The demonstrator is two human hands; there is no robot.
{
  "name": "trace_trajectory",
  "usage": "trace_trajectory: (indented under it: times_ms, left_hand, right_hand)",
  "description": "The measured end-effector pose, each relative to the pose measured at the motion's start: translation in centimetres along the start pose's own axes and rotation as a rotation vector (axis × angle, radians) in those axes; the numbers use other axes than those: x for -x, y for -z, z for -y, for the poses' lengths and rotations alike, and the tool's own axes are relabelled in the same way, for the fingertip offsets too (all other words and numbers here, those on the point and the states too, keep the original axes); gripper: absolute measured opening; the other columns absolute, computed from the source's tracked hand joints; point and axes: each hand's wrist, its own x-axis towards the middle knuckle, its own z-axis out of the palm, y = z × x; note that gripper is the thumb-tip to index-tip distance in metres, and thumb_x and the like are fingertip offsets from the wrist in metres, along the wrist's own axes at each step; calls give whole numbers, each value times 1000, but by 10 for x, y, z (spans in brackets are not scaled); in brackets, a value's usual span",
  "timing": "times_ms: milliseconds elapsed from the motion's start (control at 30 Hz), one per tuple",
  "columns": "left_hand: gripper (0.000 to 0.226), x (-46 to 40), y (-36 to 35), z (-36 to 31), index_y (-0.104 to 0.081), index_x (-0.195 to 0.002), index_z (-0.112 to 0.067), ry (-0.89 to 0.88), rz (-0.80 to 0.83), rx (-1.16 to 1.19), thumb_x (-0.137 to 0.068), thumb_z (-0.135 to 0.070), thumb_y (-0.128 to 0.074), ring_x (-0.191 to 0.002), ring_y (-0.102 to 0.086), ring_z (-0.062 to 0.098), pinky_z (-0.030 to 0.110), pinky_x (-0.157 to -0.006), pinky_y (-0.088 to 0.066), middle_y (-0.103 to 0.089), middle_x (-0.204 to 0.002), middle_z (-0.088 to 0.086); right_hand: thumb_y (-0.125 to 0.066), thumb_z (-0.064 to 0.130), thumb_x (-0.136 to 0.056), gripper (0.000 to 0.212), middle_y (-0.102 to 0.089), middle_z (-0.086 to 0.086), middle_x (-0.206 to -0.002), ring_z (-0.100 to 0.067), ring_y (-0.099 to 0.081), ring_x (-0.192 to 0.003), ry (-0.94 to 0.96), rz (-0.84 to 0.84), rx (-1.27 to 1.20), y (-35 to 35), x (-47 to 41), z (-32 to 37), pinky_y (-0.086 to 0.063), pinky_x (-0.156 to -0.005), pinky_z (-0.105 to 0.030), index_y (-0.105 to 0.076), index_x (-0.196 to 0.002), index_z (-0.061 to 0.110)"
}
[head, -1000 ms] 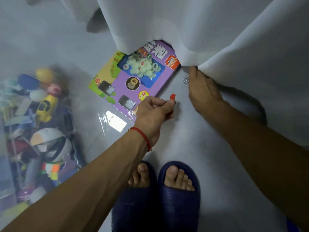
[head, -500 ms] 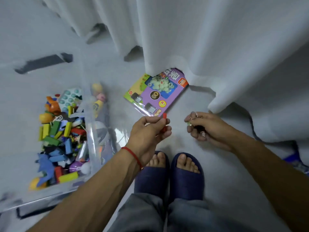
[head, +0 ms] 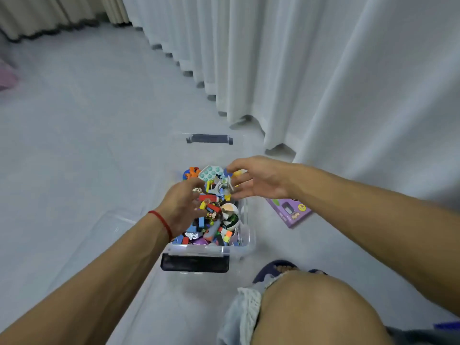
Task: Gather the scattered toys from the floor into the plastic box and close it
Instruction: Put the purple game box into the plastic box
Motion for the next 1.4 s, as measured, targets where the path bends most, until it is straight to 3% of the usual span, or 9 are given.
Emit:
trace_trajectory:
  times_ms: [133, 233, 333, 433, 633, 933, 1133, 1267, 1400]
  left_hand:
    - [46, -25, 32, 2, -50, -140, -20, -387, -130, -891, -94, -24, -55, -116, -53, 23, 36, -95, -45, -50, -139, -2]
    - [52, -55, 63, 23, -44, -142, -37, -582, -209, -1640, -92, -50, -50, -150, -13, 30, 65, -115, -14, -29, -160, -2]
    - [67, -81, 80, 44, -19, -148, -54, -439, -139, -1908, -85, -78, -21, -152, 7, 32, 81, -103, -3, -5, -166, -9]
    - [78, -96, 84, 60, -1, -149, -56, -441, -146, -2039, -76, -84, 4, -152, -2, 33, 82, -99, -8, -1, -166, -10]
    - [71, -109, 90, 75, -23, -147, -57, -550, -204, -2075, -83, -80, -3, -146, -27, 35, 81, -96, -11, -23, -162, -10]
    - [75, -110, 89, 73, -11, -148, -59, -470, -196, -2080, -80, -81, 7, -148, -24, 32, 83, -96, 0, -20, -163, -12]
    - [73, -100, 84, 55, -16, -147, -59, -309, -33, -2054, -79, -83, -5, -148, -24, 26, 84, -95, 8, -26, -160, -15]
    - [60, -76, 55, 45, -39, -144, -45, -381, -148, -1684, -89, -66, -39, -136, -43, 25, 78, -104, -3, -51, -146, -8]
    - [54, -31, -4, 38, -53, -138, -22, -610, -29, -1067, -90, -46, -57, -121, -56, 21, 39, -101, -44, -60, -134, 1]
  right_hand:
    - [-60, 19, -92, 22, -68, -16, -104, -22, -69, -85, 123, -342, 205, 21, -28, -22, -62, -80, -40, -66, -109, 6]
    - [-52, 22, -92, 19, -72, -8, -93, -28, -70, -83, 116, -679, 791, 70, -36, -65, -59, -78, -42, -69, -94, 13]
    - [-53, 21, -96, 25, -68, -15, -118, -35, -62, -109, -131, -637, 1078, 112, -50, -122, -50, -89, -37, -68, -113, 9]
    - [-58, 27, -92, 44, -51, -14, -140, -37, -54, -122, -225, -558, 1088, 137, -80, -170, -47, -100, -41, -56, -136, 22]
    - [-62, 50, -85, 60, -30, -23, -146, -43, -32, -131, -483, -705, 1009, 151, -150, -230, -40, -99, -43, -43, -139, 30]
    - [-59, 10, -92, 29, -37, -22, -136, -40, -42, -118, -439, -852, 931, 138, -117, -250, -43, -98, -41, -59, -121, 3]
    - [-49, 53, -92, 57, -48, -23, -128, -37, -42, -119, -309, -922, 700, 133, -54, -190, -40, -100, -42, -60, -118, 4]
    - [-76, 77, -47, 91, -63, -10, -116, -27, -67, -94, -101, -840, 250, 134, -2, -149, -62, -76, -50, -65, -111, 13]
    - [-84, 49, -69, 54, -68, -21, -114, -36, -67, -104, 100, -678, 147, 107, 49, -103, -61, -81, -51, -68, -106, 12]
